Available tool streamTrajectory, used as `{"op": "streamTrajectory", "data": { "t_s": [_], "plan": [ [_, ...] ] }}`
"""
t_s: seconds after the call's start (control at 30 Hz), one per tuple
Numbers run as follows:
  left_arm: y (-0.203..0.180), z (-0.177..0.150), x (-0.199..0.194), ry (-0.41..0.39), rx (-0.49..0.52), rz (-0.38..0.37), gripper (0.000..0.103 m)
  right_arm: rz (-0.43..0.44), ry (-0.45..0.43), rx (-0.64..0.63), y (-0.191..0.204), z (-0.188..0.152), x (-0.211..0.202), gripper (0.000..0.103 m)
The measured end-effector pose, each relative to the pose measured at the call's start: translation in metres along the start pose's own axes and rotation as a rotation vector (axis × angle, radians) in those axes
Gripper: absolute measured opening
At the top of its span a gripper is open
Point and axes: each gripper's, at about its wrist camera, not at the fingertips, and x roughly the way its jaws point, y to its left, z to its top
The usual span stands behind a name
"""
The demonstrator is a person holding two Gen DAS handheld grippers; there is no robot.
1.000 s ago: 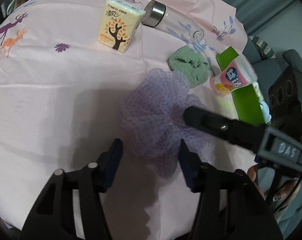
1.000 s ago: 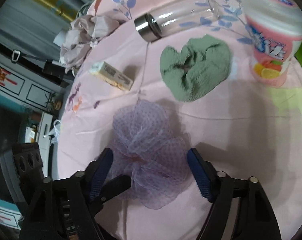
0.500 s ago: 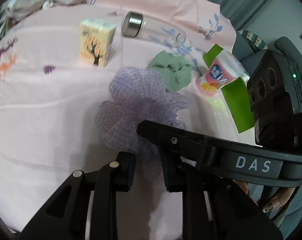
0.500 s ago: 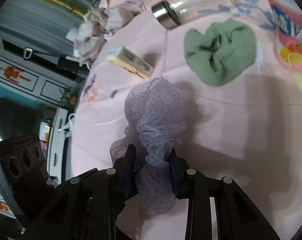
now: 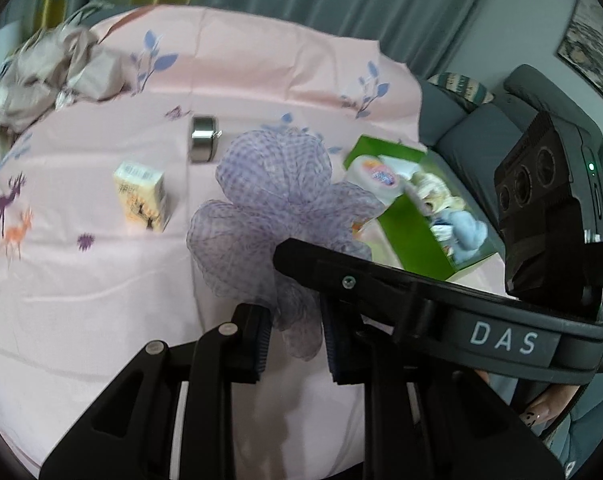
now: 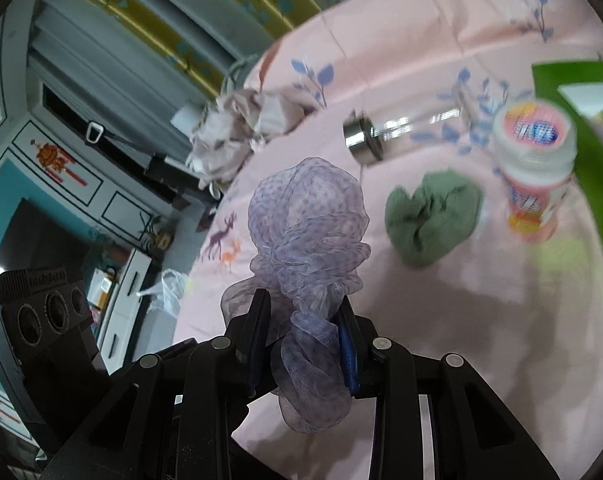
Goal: Organize soft objects
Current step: 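Lift the purple mesh sponge with the right gripper and carry it over the box, then lower the sponge into the green box and open the right gripper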
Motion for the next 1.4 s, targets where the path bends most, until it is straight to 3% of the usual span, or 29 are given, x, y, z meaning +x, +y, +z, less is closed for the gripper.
{"op": "streamTrajectory", "data": {
  "t_s": [0.37,0.73,0.9,1.17,1.4],
  "plan": [
    [-0.035,0.043,-0.011,-0.083,0.039,-0.058,0.019,-0.049,-0.119,-0.056,0.007,0.043,-0.054,0.034],
    [-0.091,0.097,0.006,-0.154,0.097,-0.094,0.019,-0.129,-0.266,-0.064,-0.02,0.093,-0.112,0.034],
    [-0.121,0.109,0.035,-0.138,0.147,-0.111,0.02,-0.17,-0.329,0.0,-0.057,0.098,-0.132,0.034],
    [-0.169,0.118,0.097,-0.045,0.202,-0.149,0.02,-0.228,-0.396,0.174,-0.129,0.094,-0.157,0.034],
    [-0.188,0.12,0.145,0.039,0.212,-0.135,0.02,-0.273,-0.402,0.303,-0.176,0.092,-0.16,0.034]
  ]
}}
